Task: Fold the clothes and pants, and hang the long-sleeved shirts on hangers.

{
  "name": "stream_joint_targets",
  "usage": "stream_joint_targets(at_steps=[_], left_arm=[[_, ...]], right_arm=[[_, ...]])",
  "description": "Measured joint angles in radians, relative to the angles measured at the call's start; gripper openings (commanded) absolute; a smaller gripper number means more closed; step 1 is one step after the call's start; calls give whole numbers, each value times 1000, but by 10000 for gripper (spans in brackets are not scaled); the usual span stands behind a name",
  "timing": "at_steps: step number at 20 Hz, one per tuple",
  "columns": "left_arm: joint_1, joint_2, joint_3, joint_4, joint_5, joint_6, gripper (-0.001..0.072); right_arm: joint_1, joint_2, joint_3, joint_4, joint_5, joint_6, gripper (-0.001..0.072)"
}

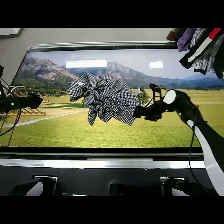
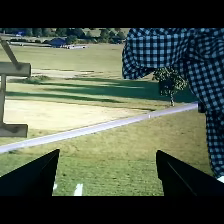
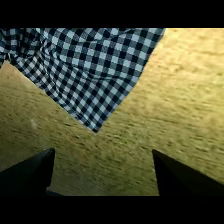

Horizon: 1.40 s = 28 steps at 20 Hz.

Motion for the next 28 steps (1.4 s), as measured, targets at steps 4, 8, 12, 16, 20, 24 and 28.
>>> stream_joint_targets(at_steps=[4,8,12,16,20,24,28], left_arm=[[6,-92,-6,-71,22,-66,720],[6,-212,-8,-226,37,-23,720],[6,-364,-6,-457,97,102,720],[-7,-549,41,-684,148,256,720],[-48,-720,147,-780,180,337,720],[-89,-821,233,-810,242,359,29],[-90,-829,304,-815,256,369,29]], right_arm=[[0,-110,-41,157,-118,-39,695],[-1,-177,-51,269,-192,-72,35],[-1,-169,-55,314,-167,-94,42],[-1,-109,-55,314,-117,-99,42],[-1,-74,-55,309,-100,-102,43],[-1,-64,-55,309,-96,-97,42],[-10,-30,-27,308,-88,-71,41]])
